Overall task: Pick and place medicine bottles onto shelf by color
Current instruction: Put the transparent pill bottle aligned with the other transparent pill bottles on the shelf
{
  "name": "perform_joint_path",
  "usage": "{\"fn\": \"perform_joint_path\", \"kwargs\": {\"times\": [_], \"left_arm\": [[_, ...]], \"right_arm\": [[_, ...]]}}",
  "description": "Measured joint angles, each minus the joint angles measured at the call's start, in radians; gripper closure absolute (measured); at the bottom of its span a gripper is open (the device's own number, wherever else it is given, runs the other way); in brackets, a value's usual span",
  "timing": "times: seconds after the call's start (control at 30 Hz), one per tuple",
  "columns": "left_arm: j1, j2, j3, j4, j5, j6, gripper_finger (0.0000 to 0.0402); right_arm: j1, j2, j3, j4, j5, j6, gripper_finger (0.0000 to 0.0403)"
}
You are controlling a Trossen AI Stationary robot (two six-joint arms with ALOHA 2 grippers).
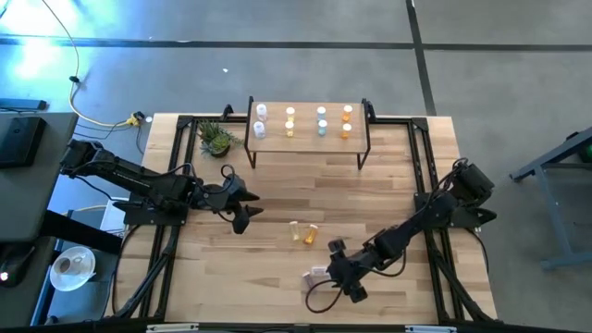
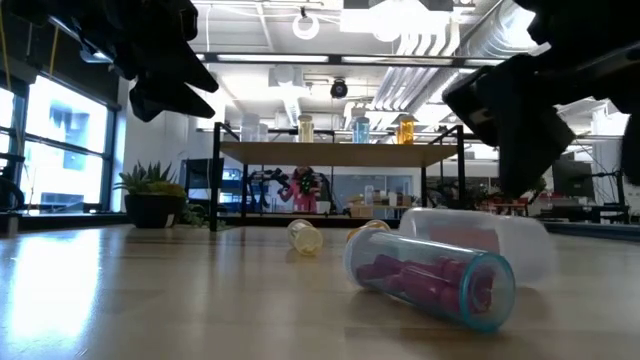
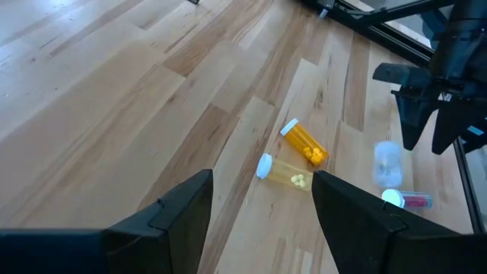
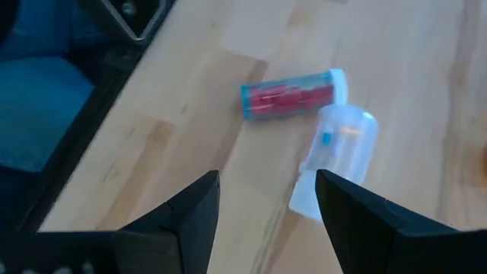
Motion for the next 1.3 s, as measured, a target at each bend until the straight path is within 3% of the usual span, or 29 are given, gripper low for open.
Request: {"fn": "perform_joint_path", "kwargs": {"times": [0.2, 0.6, 0.8, 1.1, 1.3], "left_arm": [[0.0, 0.0, 0.0, 0.006, 0.0, -0.001, 0.0186], [0.0, 0.044, 0.0, 0.035, -0.026, -0.015, 0.0186], [0.0, 0.128, 0.0, 0.07, -0.026, 0.022, 0.0186], [0.002, 0.219, 0.0, 0.154, -0.016, 0.122, 0.0186], [0.002, 0.226, 0.0, 0.151, -0.023, 0.237, 0.0186]], "right_arm": [[0.0, 0.0, 0.0, 0.014, 0.034, 0.018, 0.0194], [-0.032, 0.0, 0.0, 0.014, 0.301, 0.025, 0.0194], [-0.063, 0.0, 0.0, 0.013, 0.268, 0.042, 0.0194], [-0.129, -0.001, 0.015, 0.002, 0.251, 0.231, 0.0194], [-0.184, -0.001, 0.115, -0.099, 0.123, 0.384, 0.0194]]}}
